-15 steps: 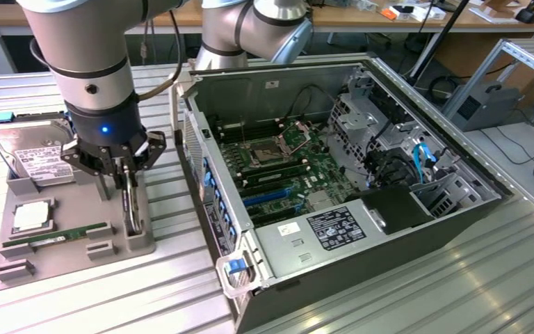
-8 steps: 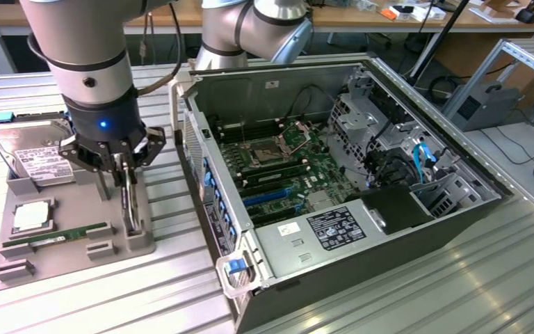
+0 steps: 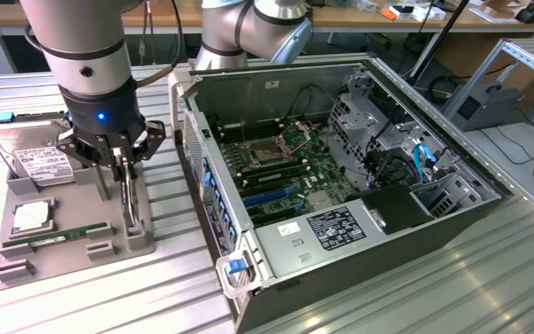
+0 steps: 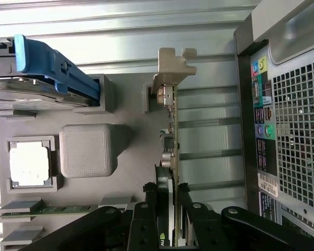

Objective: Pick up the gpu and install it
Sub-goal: 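Pick up the gpu and move the gpu toward the slot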

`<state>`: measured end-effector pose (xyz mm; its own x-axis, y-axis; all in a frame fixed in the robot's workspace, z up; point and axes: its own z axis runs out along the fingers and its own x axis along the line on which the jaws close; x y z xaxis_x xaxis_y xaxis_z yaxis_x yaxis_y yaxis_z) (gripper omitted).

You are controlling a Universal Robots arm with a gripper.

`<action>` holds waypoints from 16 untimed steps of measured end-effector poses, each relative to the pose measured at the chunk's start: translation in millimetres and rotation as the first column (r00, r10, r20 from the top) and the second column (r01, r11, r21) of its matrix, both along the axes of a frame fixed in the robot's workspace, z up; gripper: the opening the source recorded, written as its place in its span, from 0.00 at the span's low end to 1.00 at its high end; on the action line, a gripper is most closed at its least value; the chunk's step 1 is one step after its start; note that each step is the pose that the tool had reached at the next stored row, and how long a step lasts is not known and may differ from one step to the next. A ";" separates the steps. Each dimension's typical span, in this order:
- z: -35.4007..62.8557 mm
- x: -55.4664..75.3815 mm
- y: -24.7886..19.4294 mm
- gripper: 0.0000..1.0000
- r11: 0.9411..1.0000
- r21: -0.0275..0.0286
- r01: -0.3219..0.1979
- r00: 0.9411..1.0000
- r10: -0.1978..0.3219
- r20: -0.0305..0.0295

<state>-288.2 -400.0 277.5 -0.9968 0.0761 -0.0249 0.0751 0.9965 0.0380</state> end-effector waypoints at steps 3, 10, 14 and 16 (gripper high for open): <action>3.8 0.0 0.0 0.27 1.000 0.000 0.000 1.000 0.000 0.000; 14.7 0.0 0.0 0.27 1.000 0.000 0.000 1.000 0.000 0.000; 20.1 0.0 0.0 0.27 1.000 0.000 0.000 1.000 0.000 0.000; 23.8 0.0 0.0 0.27 1.000 0.000 0.000 1.000 0.000 0.000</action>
<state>-288.2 -400.0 301.3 -0.9968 0.0761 -0.0250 0.0751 0.9964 0.0381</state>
